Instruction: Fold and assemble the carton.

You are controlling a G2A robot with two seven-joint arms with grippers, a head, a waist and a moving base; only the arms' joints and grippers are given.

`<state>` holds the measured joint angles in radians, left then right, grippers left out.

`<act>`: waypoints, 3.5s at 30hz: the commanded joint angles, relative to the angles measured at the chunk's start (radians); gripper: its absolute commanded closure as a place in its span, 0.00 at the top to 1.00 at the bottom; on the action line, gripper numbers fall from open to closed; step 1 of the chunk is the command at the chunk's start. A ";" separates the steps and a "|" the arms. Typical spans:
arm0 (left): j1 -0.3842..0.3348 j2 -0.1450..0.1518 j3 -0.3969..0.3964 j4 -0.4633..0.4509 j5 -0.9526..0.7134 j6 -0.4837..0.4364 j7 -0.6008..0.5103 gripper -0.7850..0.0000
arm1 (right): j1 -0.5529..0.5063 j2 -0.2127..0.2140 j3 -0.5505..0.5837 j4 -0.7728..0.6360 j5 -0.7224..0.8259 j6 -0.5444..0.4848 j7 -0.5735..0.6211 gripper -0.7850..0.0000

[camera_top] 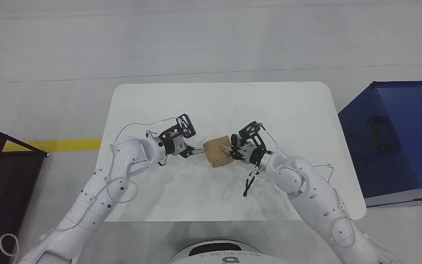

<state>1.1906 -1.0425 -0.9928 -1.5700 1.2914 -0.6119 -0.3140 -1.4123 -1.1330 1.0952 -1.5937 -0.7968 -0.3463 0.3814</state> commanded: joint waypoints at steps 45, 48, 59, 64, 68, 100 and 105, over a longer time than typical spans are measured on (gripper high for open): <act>-0.045 -0.042 0.030 0.020 -0.048 0.039 -0.006 1.00 | -0.078 0.009 0.099 0.045 0.213 -0.136 -0.141 0.71; -0.043 -0.041 0.021 0.009 -0.052 0.041 -0.011 1.00 | -0.075 0.008 0.097 0.049 0.215 -0.137 -0.140 0.71; -0.039 -0.044 0.014 -0.001 -0.058 0.044 -0.022 1.00 | -0.044 0.001 0.071 0.090 0.244 -0.143 -0.116 0.70; -0.062 -0.054 0.041 0.020 -0.067 0.045 -0.027 1.00 | -0.032 -0.002 0.059 0.100 0.246 -0.147 -0.114 0.68; -0.086 -0.066 0.071 0.044 -0.080 0.048 -0.039 1.00 | -0.023 -0.005 0.047 0.096 0.237 -0.141 -0.106 0.65; -0.095 -0.071 0.041 0.057 -0.081 0.024 -0.082 1.00 | 0.021 -0.018 0.001 0.117 0.186 -0.085 -0.085 0.56; -0.087 -0.067 0.026 0.047 -0.079 0.022 -0.091 1.00 | 0.026 -0.020 -0.002 0.119 0.178 -0.080 -0.086 0.56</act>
<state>1.1019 -1.1105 -0.9632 -1.5201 1.2123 -0.5908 -0.4023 -1.3876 -1.1528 1.0935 -1.4750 -0.6166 -0.4277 0.2967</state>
